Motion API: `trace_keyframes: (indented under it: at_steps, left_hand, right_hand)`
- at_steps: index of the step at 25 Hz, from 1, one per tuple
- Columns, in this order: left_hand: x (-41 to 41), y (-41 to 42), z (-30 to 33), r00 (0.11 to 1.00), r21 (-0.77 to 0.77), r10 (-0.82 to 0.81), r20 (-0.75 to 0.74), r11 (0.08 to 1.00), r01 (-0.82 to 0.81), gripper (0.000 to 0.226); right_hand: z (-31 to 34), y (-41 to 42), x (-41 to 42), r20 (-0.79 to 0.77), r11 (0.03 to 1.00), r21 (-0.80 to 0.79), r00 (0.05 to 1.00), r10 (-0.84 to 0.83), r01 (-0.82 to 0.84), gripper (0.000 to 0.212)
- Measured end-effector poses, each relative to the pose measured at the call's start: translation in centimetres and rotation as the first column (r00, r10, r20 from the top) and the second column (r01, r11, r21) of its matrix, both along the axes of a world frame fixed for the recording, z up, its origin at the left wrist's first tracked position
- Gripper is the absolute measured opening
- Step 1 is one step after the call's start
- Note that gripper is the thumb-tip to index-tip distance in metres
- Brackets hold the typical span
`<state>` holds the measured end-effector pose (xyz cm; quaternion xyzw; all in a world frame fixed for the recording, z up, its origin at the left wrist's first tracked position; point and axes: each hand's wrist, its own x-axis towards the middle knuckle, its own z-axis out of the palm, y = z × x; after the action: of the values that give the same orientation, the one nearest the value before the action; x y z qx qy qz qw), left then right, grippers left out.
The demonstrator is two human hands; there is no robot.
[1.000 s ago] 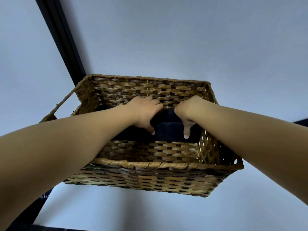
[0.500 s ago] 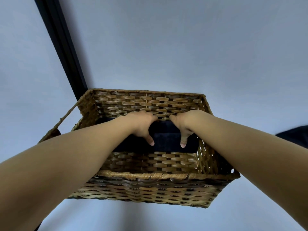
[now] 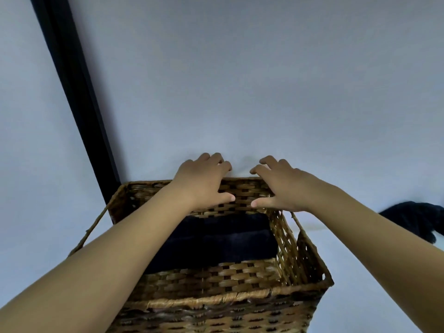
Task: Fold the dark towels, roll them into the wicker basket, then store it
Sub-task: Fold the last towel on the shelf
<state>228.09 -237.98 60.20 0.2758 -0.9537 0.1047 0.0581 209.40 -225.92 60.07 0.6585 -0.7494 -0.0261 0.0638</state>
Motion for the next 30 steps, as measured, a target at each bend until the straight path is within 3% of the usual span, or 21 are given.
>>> trace_keyframes:
  at_steps: [10, 16, 19, 21, 23, 25, 27, 30]
  left_hand:
    - [-3.6, 6.8, 2.0, 0.998, -0.067, -0.009, -0.062, 0.998, 0.005, 0.075]
    - [-16.6, 17.0, 0.4, 0.975, -0.112, -0.106, -0.195, 0.990, 0.085, 0.067]
    - [-24.8, 22.2, -5.1, 0.986, 0.025, -0.113, -0.122, 0.993, 0.117, 0.062]
    - [-29.1, 24.7, -9.8, 0.993, 0.222, -0.090, -0.080, 0.969, 0.106, 0.062]
    - [-32.7, 26.4, -13.1, 0.995, 0.481, -0.006, -0.103, 0.875, 0.055, 0.068]
    - [-35.5, 27.2, -15.0, 0.964, 0.698, 0.178, -0.200, 0.716, 0.012, 0.076]
    - [-38.6, 28.0, -16.4, 0.933, 0.755, 0.287, -0.217, 0.656, -0.026, 0.076]
    - [-42.8, 28.9, -18.1, 0.925, 0.629, 0.303, -0.231, 0.771, -0.095, 0.054]
  right_hand:
    - [0.0, 6.3, -4.0, 0.027, 0.983, -0.183, 1.000, 0.005, 0.000, 0.071]
    - [-5.2, 14.6, -18.5, 0.127, 0.984, -0.157, 0.989, -0.070, 0.090, 0.067]
    - [-9.8, 19.1, -26.1, 0.169, 0.982, -0.074, 0.973, -0.158, 0.172, 0.068]
    - [-12.4, 21.9, -30.0, 0.152, 0.972, -0.032, 0.962, -0.227, 0.234, 0.067]
    - [-13.9, 23.6, -33.8, 0.153, 0.954, -0.083, 0.949, -0.274, 0.289, 0.066]
    - [-15.0, 24.5, -36.7, 0.240, 0.927, -0.080, 0.910, -0.339, 0.366, 0.068]
    - [-17.3, 25.6, -38.1, 0.322, 0.915, -0.013, 0.868, -0.377, 0.403, 0.069]
    - [-20.3, 26.3, -40.1, 0.230, 0.911, -0.128, 0.905, -0.358, 0.393, 0.060]
